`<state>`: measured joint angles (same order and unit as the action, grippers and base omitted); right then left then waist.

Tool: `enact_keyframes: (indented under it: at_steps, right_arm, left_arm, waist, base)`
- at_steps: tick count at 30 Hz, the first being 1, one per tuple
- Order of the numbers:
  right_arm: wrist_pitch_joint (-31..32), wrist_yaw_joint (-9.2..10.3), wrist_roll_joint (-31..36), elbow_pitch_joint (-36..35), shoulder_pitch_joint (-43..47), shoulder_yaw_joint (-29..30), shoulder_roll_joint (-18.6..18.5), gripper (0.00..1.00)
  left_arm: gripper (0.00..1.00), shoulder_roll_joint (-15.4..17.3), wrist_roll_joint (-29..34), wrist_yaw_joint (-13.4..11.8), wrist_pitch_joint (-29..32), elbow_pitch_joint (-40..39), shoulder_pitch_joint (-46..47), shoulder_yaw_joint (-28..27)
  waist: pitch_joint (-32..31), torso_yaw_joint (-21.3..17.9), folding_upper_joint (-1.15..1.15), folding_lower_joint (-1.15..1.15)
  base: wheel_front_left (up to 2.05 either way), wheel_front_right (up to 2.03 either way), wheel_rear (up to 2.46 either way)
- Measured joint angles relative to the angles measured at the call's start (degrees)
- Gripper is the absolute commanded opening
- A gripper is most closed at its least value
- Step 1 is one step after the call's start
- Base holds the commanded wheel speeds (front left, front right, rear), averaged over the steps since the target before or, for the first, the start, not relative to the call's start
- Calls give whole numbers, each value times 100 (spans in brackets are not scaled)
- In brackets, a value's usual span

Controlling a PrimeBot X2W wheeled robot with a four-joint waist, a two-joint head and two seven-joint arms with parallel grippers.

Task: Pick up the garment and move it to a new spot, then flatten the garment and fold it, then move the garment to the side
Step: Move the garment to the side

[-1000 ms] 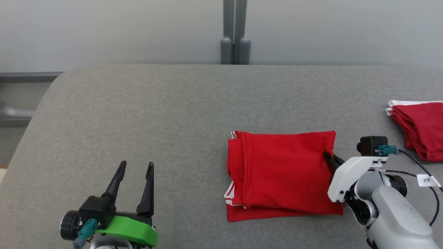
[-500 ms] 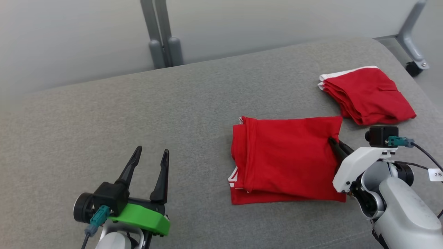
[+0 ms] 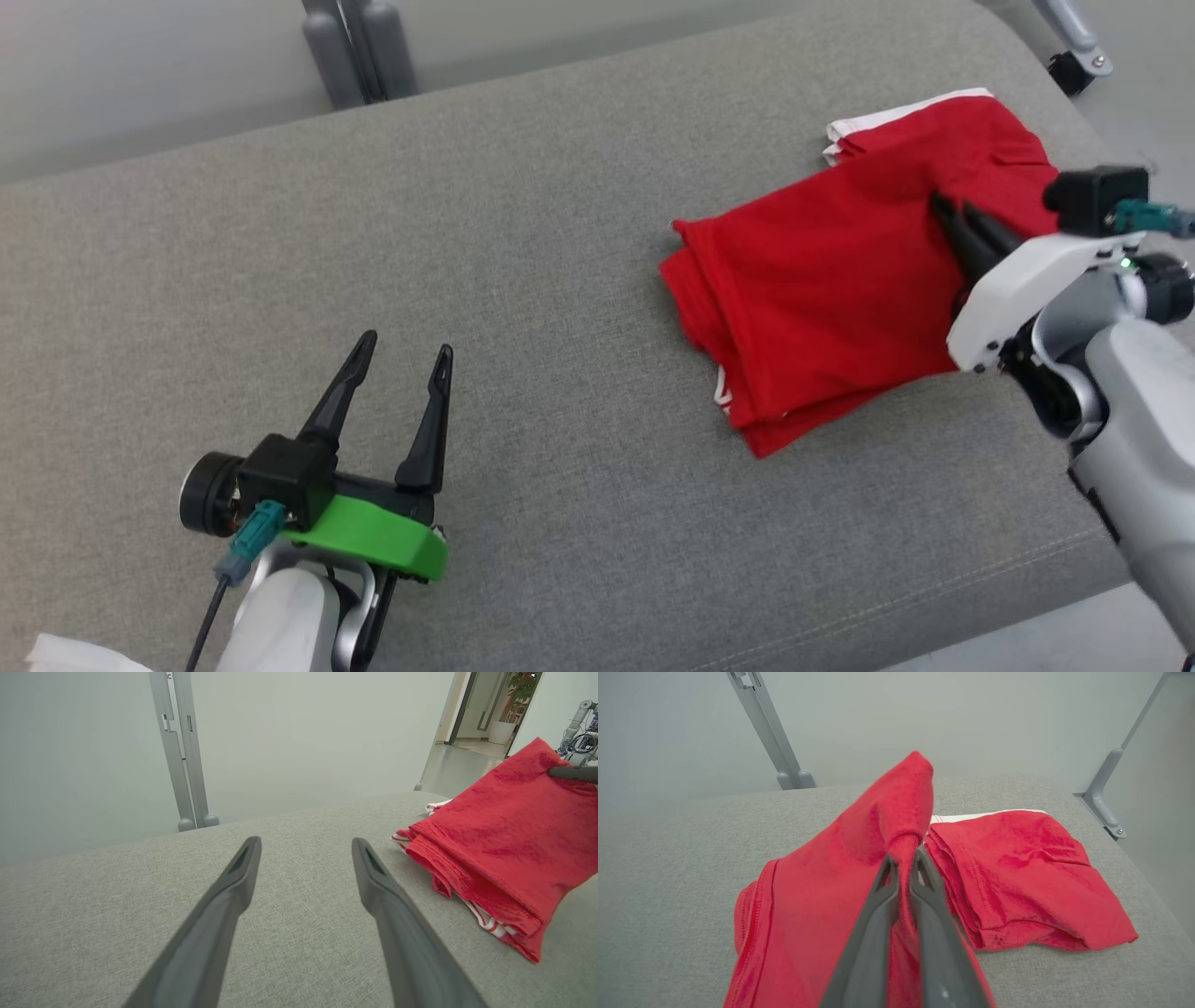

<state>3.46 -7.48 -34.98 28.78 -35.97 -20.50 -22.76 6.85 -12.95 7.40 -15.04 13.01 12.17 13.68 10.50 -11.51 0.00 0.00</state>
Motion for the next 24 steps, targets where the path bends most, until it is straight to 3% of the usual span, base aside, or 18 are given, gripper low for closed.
enact_keyframes:
  at_steps: [9,15,24]
  right_arm:
    - [107,-2,-122,248,-1007,-353,-1035,0]
    - [-80,-2,-349,584,-1415,-124,-1771,0]
    - [-211,-2,-207,1605,-1891,-134,-2168,0]
  left_arm:
    - [100,129,93,0,0,-2,502,171]
    - [100,149,119,0,0,-1,665,186]
    - [100,165,152,0,0,-3,897,294]
  waist:
    - [876,204,0,0]
    - [1400,385,0,1]
    - [1921,655,0,1]
  base:
    - [0,0,0]
    - [0,0,0]
    - [0,0,0]
